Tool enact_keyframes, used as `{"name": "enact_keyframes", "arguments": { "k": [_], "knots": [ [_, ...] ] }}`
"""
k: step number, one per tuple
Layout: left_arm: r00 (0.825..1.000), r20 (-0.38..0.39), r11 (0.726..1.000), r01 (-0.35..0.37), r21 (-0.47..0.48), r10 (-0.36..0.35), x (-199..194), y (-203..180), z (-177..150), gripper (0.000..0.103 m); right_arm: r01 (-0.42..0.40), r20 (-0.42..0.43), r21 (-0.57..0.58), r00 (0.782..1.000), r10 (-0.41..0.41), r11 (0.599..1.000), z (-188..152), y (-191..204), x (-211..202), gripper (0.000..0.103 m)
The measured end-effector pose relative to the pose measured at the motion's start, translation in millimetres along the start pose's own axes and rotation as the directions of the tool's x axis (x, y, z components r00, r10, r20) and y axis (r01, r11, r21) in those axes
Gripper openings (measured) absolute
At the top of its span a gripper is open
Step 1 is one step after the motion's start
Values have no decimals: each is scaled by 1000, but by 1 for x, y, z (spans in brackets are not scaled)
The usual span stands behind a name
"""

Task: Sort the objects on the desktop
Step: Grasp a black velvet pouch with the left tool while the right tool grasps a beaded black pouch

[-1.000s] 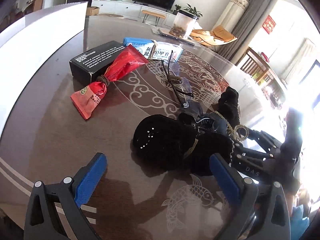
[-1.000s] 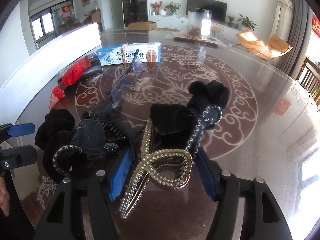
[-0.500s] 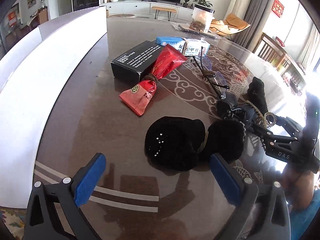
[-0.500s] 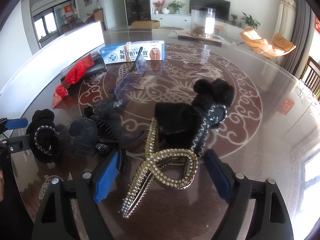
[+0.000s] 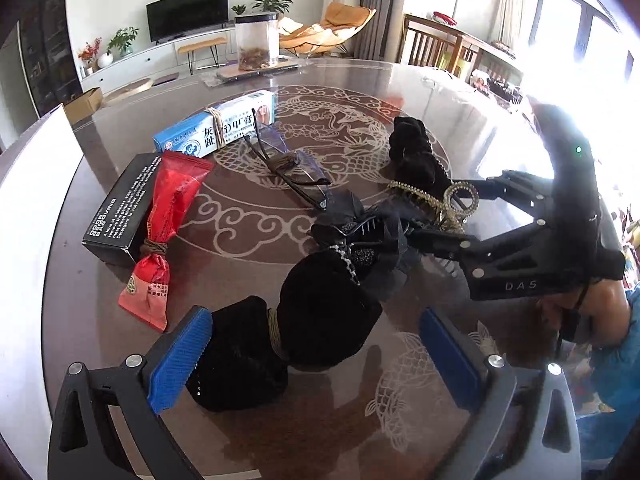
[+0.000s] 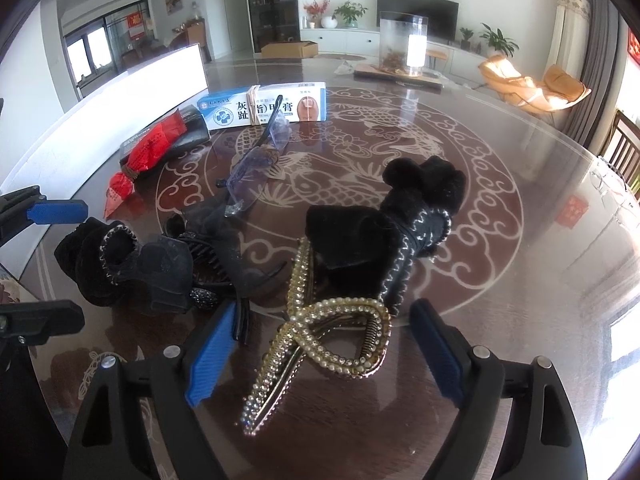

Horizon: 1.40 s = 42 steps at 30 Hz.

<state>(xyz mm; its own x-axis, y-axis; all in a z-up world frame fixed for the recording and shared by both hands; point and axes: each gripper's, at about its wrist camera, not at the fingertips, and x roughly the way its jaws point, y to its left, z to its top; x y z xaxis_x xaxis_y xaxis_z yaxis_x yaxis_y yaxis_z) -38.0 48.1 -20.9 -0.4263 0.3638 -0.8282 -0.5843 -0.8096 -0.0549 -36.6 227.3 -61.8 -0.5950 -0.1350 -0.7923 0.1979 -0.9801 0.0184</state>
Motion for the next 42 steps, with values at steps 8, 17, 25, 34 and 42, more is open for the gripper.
{"name": "enact_keyframes", "arguments": {
  "k": [8, 17, 25, 34, 42],
  "knots": [
    [990, 8, 990, -138, -17, 139, 8, 5, -14, 53, -41, 10, 11, 999, 41, 999, 0, -4, -2, 92],
    [984, 11, 976, -173, -128, 176, -2, 18, -25, 32, -172, 24, 145, 985, 171, 974, -19, -34, -24, 92],
    [969, -8, 967, -247, -56, 247, 0, 3, -25, 68, -109, 5, 82, 994, 109, 991, 2, -16, -7, 65],
    [960, -7, 960, -279, -3, 279, 6, -3, -20, 76, -101, -60, -10, 993, 100, 995, -28, -29, -31, 67],
    [974, 13, 974, -228, -20, 228, 10, 0, -14, 70, -155, -16, 206, 987, 162, 966, -10, -74, -34, 90]
  ]
}}
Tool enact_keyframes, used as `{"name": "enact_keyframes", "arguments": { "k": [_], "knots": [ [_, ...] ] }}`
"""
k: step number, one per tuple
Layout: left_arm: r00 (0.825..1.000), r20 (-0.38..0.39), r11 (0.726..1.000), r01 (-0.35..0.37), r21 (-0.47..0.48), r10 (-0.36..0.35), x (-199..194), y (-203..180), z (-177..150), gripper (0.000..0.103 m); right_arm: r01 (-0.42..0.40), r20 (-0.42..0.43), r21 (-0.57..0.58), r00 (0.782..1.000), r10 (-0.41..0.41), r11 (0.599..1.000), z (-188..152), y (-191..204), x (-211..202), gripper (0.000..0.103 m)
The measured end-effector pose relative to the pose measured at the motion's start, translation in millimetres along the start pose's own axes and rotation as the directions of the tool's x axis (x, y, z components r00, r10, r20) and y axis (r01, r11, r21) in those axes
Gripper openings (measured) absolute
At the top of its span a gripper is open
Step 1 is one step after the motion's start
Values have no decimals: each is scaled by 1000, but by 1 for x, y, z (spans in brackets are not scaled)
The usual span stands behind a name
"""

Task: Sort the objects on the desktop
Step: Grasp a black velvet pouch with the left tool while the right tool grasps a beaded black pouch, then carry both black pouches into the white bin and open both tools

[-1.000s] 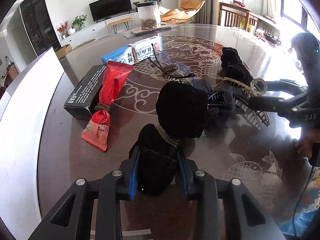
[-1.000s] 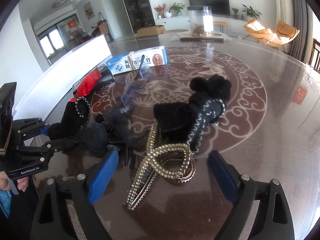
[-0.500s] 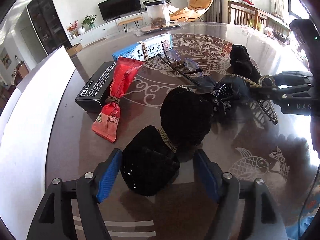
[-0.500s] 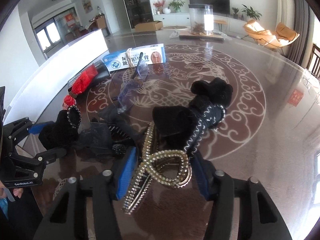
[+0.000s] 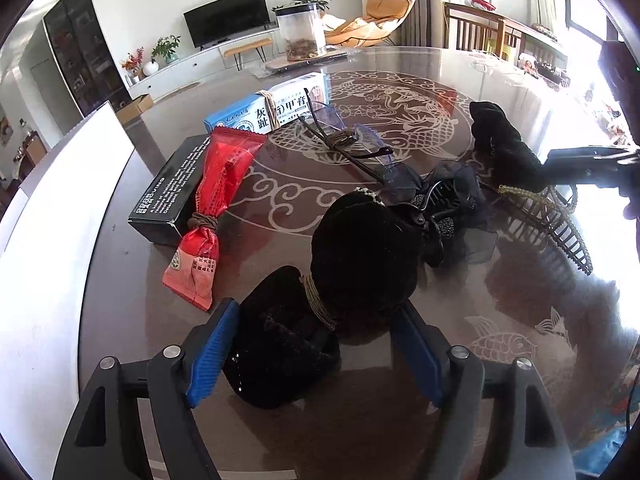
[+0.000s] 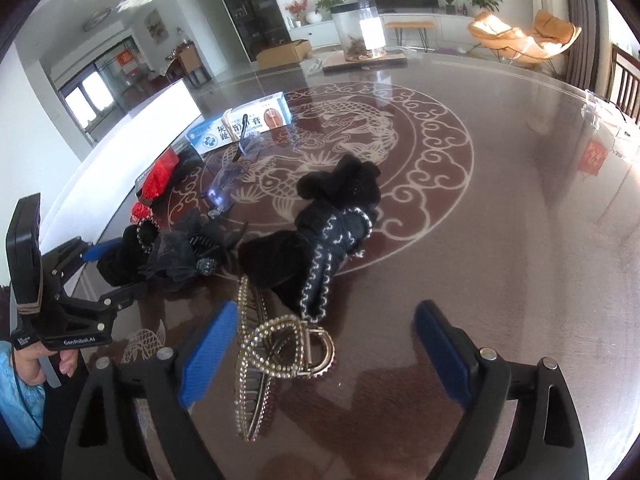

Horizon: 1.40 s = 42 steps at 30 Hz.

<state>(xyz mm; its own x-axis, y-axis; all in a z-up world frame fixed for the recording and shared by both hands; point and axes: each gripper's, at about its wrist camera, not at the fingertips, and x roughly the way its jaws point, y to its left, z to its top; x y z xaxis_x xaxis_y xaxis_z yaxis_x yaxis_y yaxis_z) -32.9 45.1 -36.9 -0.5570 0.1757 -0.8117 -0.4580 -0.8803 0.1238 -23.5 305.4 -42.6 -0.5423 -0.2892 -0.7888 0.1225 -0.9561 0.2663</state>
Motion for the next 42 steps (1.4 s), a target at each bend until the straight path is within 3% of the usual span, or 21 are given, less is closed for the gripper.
{"name": "enact_keyframes", "arguments": {
  "k": [2, 3, 4, 7, 11, 14, 17, 22, 26, 30, 34, 37, 40, 42],
  "knots": [
    [1000, 1, 1000, 9, -14, -9, 1, 1, 3, 51, -12, -7, 53, 1000, 12, 999, 24, -5, 11, 90],
    [1000, -6, 1000, -2, -15, 2, 2, 2, 6, 35, -5, -42, 69, 999, 8, 998, 35, -5, 22, 90],
    [1000, -13, 1000, 8, -26, -9, 1, 4, 8, 34, -7, -91, 81, 996, 14, 997, 44, -5, 35, 85],
    [999, -4, 996, 43, -78, -43, -8, 14, 9, 31, 9, -128, 1, 992, -9, 1000, 60, 10, 47, 33],
    [996, 55, 985, 77, -158, -69, -36, 35, 5, 31, 34, -16, -61, 999, -35, 998, 72, 22, 11, 33],
    [993, 105, 980, 74, -186, -55, -60, 46, 5, 31, -49, 101, -42, 994, 53, 998, 78, 24, -26, 33],
    [987, 154, 966, 84, -244, -47, -89, 66, 3, 31, -22, 123, -80, 992, 32, 997, 81, 39, -37, 34],
    [980, 193, 931, 20, -364, 55, -140, 133, -3, 31, -143, 133, -160, 977, 165, 977, 95, 107, -38, 34],
    [972, 142, 872, -100, -480, 190, -162, 206, -25, 31, -283, 125, -282, 937, 328, 917, 109, 205, -32, 34],
    [967, 29, 793, -189, -580, 252, -158, 269, -56, 31, -405, 63, -388, 884, 463, 828, 112, 315, -16, 34],
    [960, -72, 727, -254, -638, 272, -143, 311, -85, 31, -473, -13, -487, 845, 535, 735, 99, 413, 7, 35],
    [956, -122, 684, -276, -675, 266, -129, 331, -104, 32, -476, -83, -548, 849, 521, 688, 80, 470, 38, 35],
    [943, -181, 647, -324, -690, 279, -118, 341, -118, 43, -457, -156, -583, 874, 460, 671, 59, 506, 77, 37],
    [929, -220, 627, -364, -689, 297, -116, 341, -124, 58, -432, -201, -592, 897, 394, 681, 47, 517, 104, 54]
  ]
}}
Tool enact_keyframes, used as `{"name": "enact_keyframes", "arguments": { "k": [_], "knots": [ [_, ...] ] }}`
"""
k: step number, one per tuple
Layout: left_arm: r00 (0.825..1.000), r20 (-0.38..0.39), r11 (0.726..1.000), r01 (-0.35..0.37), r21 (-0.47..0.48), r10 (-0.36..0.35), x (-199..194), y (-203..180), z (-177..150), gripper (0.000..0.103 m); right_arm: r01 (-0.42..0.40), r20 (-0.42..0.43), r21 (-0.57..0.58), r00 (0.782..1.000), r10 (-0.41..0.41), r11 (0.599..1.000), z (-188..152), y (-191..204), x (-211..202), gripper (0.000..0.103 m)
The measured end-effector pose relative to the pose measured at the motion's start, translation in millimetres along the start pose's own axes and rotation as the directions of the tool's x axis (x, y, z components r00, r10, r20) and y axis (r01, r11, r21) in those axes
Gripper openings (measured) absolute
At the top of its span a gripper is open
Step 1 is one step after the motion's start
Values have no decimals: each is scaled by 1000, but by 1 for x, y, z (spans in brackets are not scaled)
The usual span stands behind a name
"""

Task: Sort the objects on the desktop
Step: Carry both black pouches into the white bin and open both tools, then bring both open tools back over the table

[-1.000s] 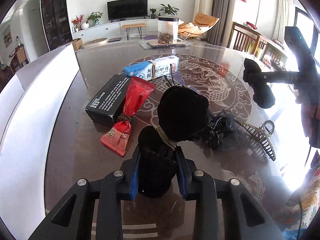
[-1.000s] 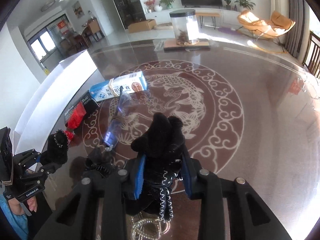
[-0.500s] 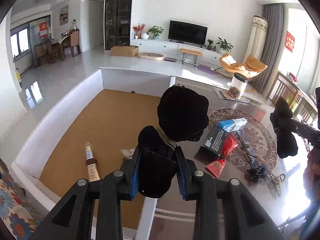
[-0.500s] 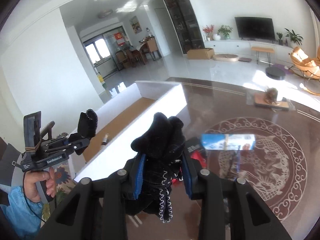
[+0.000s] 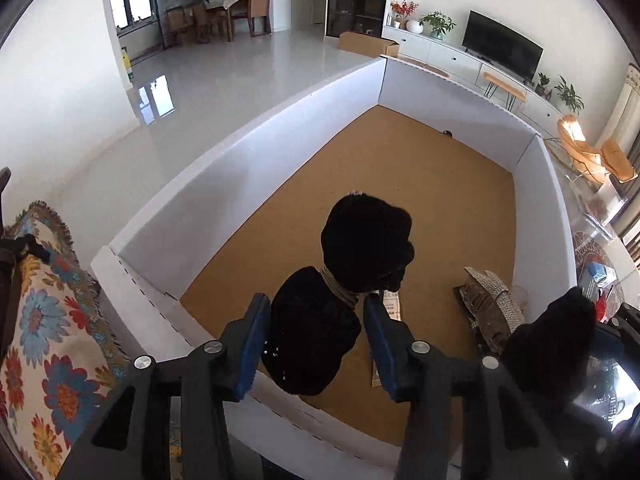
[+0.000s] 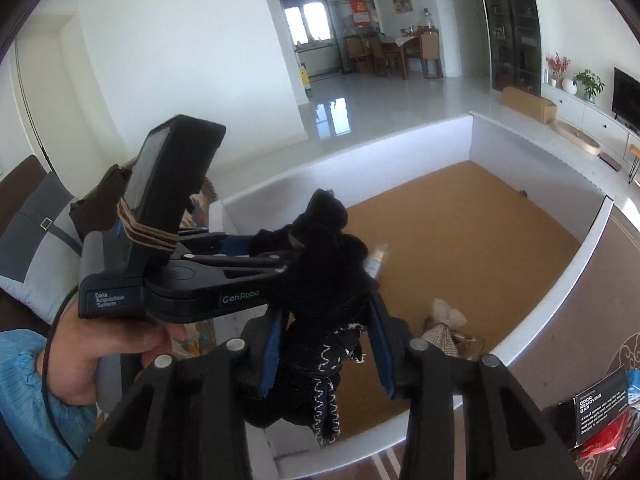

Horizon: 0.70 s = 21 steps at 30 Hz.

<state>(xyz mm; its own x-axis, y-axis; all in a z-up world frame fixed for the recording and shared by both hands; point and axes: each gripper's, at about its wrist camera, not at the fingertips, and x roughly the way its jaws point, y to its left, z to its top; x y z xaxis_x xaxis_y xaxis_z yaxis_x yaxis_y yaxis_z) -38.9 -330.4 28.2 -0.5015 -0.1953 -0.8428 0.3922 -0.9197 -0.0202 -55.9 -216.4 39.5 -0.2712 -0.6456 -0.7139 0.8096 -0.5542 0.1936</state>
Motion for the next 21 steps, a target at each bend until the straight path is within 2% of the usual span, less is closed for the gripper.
{"name": "enact_keyframes", "arguments": {
  "k": [1, 2, 5, 7, 10, 12, 15, 16, 18, 19, 21],
  "knots": [
    [1000, 15, 1000, 8, 5, -8, -1, 0, -2, 63, 18, -25, 11, 1000, -17, 1000, -3, -1, 9, 71],
    [999, 36, 1000, 14, 16, -15, -5, 0, -5, 66, 17, -23, 31, 1000, -17, 999, -7, -4, 11, 79],
    [997, 80, 999, -19, 42, 16, -14, -5, -11, 78, 2, 31, 92, 1000, -4, 996, -19, -18, -2, 86],
    [994, 112, 999, -17, 45, 12, -24, -10, -17, 78, 16, 76, 118, 997, -25, 993, -29, -28, -20, 88],
    [984, 171, 997, 43, 57, -53, -47, -27, -26, 78, 64, 170, 149, 981, -90, 987, -51, -48, -60, 95],
    [972, 210, 992, 89, 90, -106, -66, -49, -33, 78, 125, 225, 171, 961, -162, 977, -73, -66, -89, 101],
    [948, 236, 970, 175, 169, -213, -93, -94, -44, 78, 217, 264, 235, 924, -277, 947, -111, -97, -129, 102],
    [939, 234, 957, 208, 202, -254, -100, -114, -50, 79, 247, 263, 264, 912, -316, 932, -127, -108, -142, 102],
    [921, 209, 922, 267, 279, -329, -111, -154, -64, 87, 309, 248, 326, 884, -397, 893, -162, -129, -167, 102],
    [914, 194, 905, 286, 316, -357, -114, -174, -72, 95, 344, 230, 357, 869, -438, 869, -180, -139, -180, 102],
    [901, 158, 866, 323, 382, -405, -114, -212, -92, 98, 414, 185, 415, 834, -520, 810, -220, -160, -211, 102]
  ]
}}
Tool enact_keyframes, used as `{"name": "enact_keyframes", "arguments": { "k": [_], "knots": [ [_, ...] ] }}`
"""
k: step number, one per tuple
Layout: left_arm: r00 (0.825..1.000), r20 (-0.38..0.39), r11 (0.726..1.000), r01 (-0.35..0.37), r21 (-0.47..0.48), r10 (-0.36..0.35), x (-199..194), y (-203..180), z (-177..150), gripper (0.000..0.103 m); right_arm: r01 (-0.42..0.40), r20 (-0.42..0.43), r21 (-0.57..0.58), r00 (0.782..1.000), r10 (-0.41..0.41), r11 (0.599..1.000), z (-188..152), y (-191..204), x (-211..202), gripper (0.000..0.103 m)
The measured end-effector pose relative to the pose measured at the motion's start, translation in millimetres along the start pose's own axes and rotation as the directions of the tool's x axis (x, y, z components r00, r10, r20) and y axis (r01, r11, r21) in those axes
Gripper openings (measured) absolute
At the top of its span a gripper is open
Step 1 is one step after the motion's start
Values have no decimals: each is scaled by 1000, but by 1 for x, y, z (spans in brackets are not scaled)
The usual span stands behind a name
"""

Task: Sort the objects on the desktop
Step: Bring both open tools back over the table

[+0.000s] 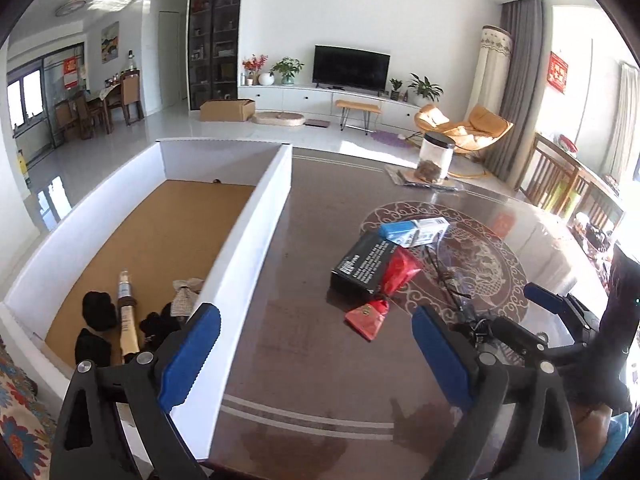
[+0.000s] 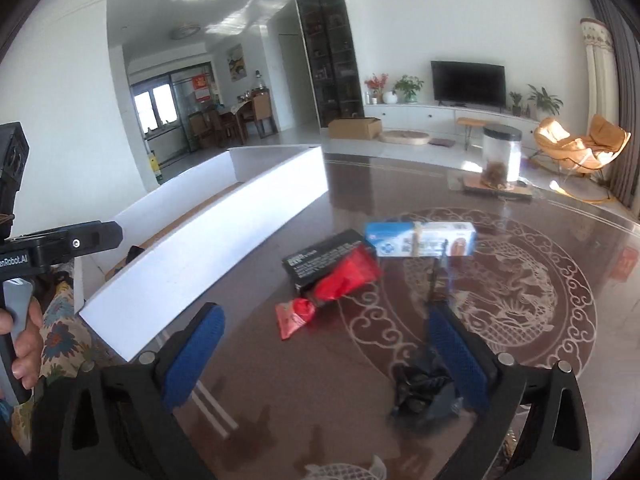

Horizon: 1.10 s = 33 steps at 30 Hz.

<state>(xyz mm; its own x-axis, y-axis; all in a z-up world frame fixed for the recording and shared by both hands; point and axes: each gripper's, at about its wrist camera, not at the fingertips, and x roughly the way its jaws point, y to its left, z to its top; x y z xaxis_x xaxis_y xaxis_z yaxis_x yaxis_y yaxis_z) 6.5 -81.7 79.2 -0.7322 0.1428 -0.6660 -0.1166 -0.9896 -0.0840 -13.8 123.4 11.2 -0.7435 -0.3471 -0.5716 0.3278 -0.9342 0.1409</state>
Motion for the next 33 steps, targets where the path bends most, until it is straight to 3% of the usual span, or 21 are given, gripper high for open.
{"name": "enact_keyframes", "arguments": {
  "k": [4, 8, 14, 17, 21, 23, 26, 33],
  "knots": [
    [992, -106, 995, 80, 66, -72, 41, -58, -26, 98, 191, -25, 67, 982, -189, 979, -34, -81, -48, 102],
    [969, -221, 987, 134, 84, -113, 78, -96, -49, 98, 290, -100, 66, 954, -282, 955, -61, -121, -75, 102],
    [959, -281, 977, 89, 194, -32, 103, -117, -70, 98, 264, -224, 5, 940, -256, 965, -90, -130, -77, 102],
    [948, -317, 980, 75, 183, -13, 114, -110, -78, 98, 259, -258, -57, 929, -265, 964, -98, -120, -70, 102],
    [950, -313, 987, 60, 152, -10, 117, -102, -78, 100, 244, -300, -73, 919, -255, 967, -100, -114, -53, 102],
    [950, -311, 987, 44, 157, 7, 119, -100, -80, 103, 245, -339, -83, 904, -259, 966, -102, -114, -39, 103],
    [953, -303, 988, 42, 148, 5, 117, -98, -79, 103, 232, -355, -26, 907, -226, 972, -102, -121, -32, 103],
    [956, -295, 989, 37, 143, 7, 119, -97, -78, 103, 253, -327, -7, 914, -241, 967, -97, -125, -28, 103]
  ]
}}
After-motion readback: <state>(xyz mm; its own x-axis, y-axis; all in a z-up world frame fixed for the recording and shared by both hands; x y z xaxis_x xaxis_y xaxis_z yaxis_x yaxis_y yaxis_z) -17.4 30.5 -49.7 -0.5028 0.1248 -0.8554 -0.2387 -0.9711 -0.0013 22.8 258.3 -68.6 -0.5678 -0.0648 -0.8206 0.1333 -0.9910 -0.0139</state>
